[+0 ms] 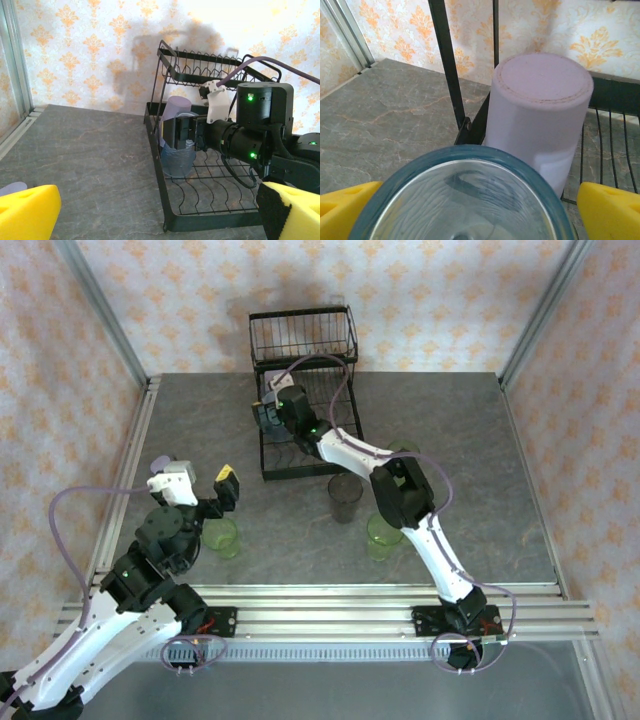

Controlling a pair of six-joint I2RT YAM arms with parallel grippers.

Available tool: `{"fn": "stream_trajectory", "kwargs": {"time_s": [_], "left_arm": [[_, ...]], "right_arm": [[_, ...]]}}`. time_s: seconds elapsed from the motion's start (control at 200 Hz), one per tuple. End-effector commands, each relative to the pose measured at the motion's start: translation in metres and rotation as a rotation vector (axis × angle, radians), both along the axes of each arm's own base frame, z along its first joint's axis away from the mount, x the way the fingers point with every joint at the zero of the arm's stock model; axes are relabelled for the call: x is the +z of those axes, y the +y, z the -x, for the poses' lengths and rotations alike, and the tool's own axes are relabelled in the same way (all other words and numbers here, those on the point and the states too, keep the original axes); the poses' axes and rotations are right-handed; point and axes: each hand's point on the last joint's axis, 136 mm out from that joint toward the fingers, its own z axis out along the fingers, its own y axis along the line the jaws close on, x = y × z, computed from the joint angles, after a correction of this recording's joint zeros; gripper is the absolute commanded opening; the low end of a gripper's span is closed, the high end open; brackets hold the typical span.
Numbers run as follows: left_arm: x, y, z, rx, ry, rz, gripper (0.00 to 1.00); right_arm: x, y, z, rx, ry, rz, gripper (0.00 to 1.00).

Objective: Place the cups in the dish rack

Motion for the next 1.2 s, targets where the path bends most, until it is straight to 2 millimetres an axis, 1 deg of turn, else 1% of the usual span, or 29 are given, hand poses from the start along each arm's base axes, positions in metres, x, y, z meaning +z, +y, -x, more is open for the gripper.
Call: {"fn": "stream_trajectory", "kwargs": {"time_s": [0.0, 0.155, 0.265, 0.381, 0.471, 0.566, 0.601, 0.666, 0.756, 0.816, 0.891, 0.931, 0.936, 0.956, 0.961, 1.051, 1.096, 1.192], "left_arm": [[0.008, 0.008, 0.006, 0.024, -0.005, 0.025, 0.99], [0.005, 0.01, 0.009, 0.027, 0.035, 0.021, 0.99], [0.001, 0.015, 0.012, 0.048, 0.099, 0.02, 0.99], [-0.008, 0.019, 0.018, 0.069, 0.205, 0.003, 0.99], [-0.018, 0.021, 0.024, 0.083, 0.321, -0.021, 0.99], [-0.037, 0.019, 0.032, 0.085, 0.507, -0.068, 0.99], [-0.046, 0.018, 0.037, 0.084, 0.589, -0.094, 0.99], [-0.064, 0.012, 0.046, 0.074, 0.734, -0.083, 0.99], [-0.089, 0.001, 0.056, 0.067, 0.898, -0.026, 0.99], [-0.105, -0.003, 0.063, 0.087, 0.999, 0.029, 0.99], [-0.127, -0.005, 0.073, 0.105, 1.125, 0.085, 0.99], [-0.135, 0.0, 0.076, 0.135, 1.166, 0.094, 0.99], [-0.136, 0.0, 0.077, 0.138, 1.171, 0.092, 0.99], [-0.139, 0.003, 0.078, 0.151, 1.184, 0.088, 0.99], [-0.139, 0.003, 0.078, 0.153, 1.187, 0.087, 0.99], [-0.145, 0.011, 0.08, 0.188, 1.209, 0.062, 0.99], [-0.151, 0.006, 0.079, 0.167, 1.223, 0.071, 0.99], [-0.164, -0.015, 0.073, 0.079, 1.258, 0.128, 0.99]], "right_arm": [[0.068, -0.01, 0.008, -0.022, -0.071, -0.076, 0.99], [0.087, -0.019, 0.016, -0.034, -0.067, -0.086, 0.99], [0.105, -0.031, 0.025, -0.053, -0.055, -0.086, 0.99], [0.126, -0.045, 0.044, -0.047, -0.017, -0.081, 0.99], [0.136, -0.058, 0.064, -0.029, 0.03, -0.051, 0.99], [0.142, -0.076, 0.086, -0.021, 0.075, -0.003, 0.99], [0.143, -0.082, 0.095, -0.018, 0.088, 0.01, 0.99], [0.144, -0.095, 0.108, -0.02, 0.107, 0.031, 0.99], [0.144, -0.112, 0.124, -0.039, 0.12, 0.043, 0.99], [0.145, -0.124, 0.13, -0.066, 0.12, 0.042, 0.99], [0.153, -0.138, 0.137, -0.098, 0.1, 0.029, 0.99], [0.159, -0.143, 0.14, -0.108, 0.081, 0.016, 0.99], [0.155, -0.143, 0.14, -0.109, 0.085, 0.02, 0.99], [0.161, -0.146, 0.142, -0.114, 0.071, 0.009, 0.99], [0.158, -0.147, 0.142, -0.114, 0.074, 0.012, 0.99], [0.167, -0.156, 0.146, -0.121, 0.048, -0.007, 0.99], [0.168, -0.16, 0.147, -0.127, 0.046, -0.007, 0.99], [0.168, -0.166, 0.147, -0.142, 0.043, -0.008, 0.99]]}}
